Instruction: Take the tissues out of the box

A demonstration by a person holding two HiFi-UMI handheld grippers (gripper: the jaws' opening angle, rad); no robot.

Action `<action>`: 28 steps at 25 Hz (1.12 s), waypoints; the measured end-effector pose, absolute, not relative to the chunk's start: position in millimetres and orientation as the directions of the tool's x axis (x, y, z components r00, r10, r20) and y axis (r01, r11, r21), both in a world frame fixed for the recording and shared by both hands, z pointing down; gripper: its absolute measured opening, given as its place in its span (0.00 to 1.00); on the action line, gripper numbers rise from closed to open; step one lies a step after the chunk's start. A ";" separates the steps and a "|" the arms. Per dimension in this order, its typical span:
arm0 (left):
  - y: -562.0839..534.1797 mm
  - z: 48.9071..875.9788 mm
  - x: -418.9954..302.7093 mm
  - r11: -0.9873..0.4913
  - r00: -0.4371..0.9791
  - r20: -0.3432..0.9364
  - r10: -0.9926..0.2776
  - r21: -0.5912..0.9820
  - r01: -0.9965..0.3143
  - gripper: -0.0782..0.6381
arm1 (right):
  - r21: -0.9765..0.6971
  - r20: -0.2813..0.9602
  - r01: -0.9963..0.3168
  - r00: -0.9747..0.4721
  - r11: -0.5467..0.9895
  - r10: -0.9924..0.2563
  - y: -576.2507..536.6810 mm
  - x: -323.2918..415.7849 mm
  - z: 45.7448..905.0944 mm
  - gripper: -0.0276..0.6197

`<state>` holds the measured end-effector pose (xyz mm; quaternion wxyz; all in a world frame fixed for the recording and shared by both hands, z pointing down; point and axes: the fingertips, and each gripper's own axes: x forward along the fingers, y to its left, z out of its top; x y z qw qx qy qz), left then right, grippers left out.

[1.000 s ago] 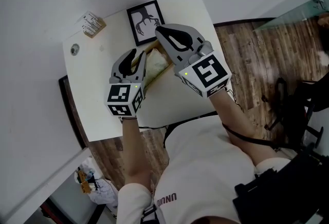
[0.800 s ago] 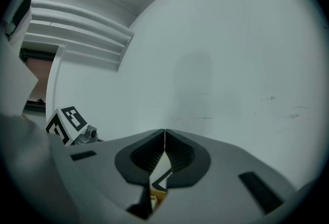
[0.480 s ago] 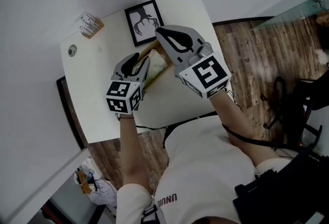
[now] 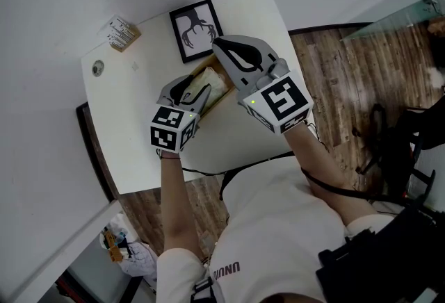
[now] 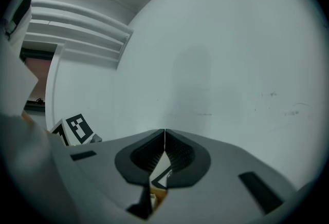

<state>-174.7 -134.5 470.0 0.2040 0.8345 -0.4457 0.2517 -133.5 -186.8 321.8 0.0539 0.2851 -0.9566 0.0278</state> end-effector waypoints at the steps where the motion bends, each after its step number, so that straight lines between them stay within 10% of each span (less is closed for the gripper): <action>1: -133.8 471.4 -173.9 -0.524 0.479 0.607 -0.635 0.118 -0.844 0.39 | -0.025 0.118 -0.548 -0.832 0.836 -0.542 -186.8 -133.5 322.2 0.07; 28: -122.9 505.7 -160.9 -0.602 0.499 0.708 -0.499 0.131 -0.788 0.39 | -0.043 0.137 -0.577 -0.812 0.816 -0.567 -194.0 -125.7 330.5 0.07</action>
